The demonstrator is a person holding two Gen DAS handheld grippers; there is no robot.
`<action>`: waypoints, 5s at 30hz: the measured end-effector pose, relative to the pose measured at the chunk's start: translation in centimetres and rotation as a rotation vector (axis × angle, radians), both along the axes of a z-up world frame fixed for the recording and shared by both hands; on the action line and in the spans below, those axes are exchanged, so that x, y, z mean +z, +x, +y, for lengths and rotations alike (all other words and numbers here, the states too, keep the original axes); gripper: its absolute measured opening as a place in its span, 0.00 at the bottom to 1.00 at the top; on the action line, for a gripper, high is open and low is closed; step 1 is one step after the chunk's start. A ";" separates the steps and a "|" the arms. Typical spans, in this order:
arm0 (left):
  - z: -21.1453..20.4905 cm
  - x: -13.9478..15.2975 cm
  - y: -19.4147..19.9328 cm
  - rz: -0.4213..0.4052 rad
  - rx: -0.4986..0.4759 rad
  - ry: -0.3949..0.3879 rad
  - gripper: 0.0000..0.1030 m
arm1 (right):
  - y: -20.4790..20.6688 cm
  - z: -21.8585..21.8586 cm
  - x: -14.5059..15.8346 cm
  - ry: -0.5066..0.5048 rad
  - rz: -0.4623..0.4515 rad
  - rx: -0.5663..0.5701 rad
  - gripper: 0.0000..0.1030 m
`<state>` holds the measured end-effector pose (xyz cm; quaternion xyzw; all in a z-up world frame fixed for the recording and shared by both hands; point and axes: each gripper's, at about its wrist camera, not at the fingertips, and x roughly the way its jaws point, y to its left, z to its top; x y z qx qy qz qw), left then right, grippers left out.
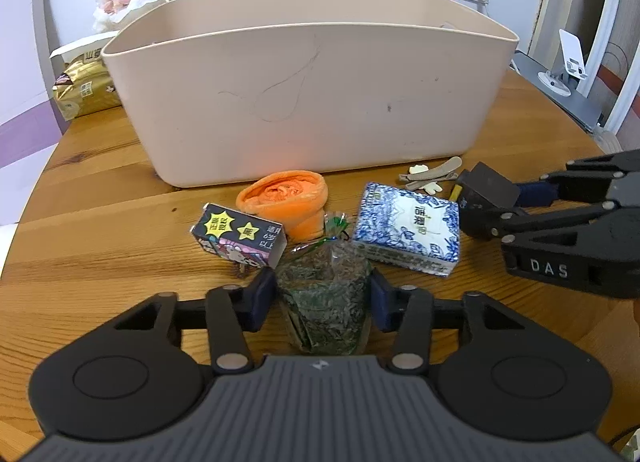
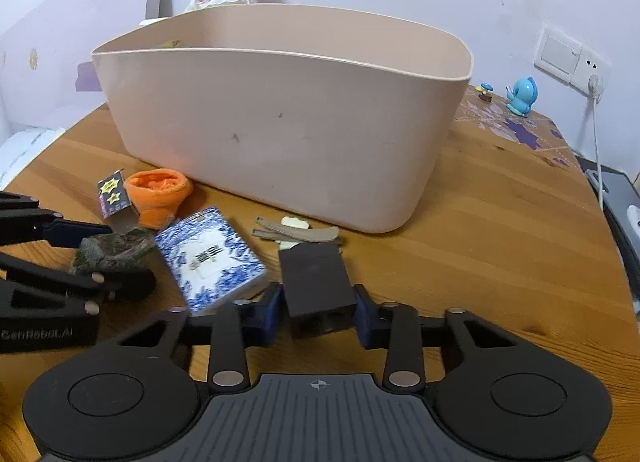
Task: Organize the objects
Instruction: 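Grasp the green mesh bag with the left gripper while the right grasps the black cube, then carry both items over the bin and release them inside, then grasp the star-printed box with the left gripper while the right grasps the blue-and-white box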
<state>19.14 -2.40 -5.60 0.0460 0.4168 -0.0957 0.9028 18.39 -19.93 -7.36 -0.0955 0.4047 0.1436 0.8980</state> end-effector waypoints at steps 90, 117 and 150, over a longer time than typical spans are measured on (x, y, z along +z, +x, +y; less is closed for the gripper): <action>4.1 10.6 -0.6 -0.235 0.126 0.084 0.90 | -3.1 -1.1 11.3 0.197 -0.234 -0.109 0.88; 5.6 1.2 -1.0 -0.012 0.072 0.077 0.91 | -3.3 1.6 0.9 0.082 0.040 -0.106 1.00; 6.9 -0.7 4.0 -0.058 -0.048 -0.006 0.61 | 1.2 5.2 -1.4 0.050 -0.033 -0.026 0.41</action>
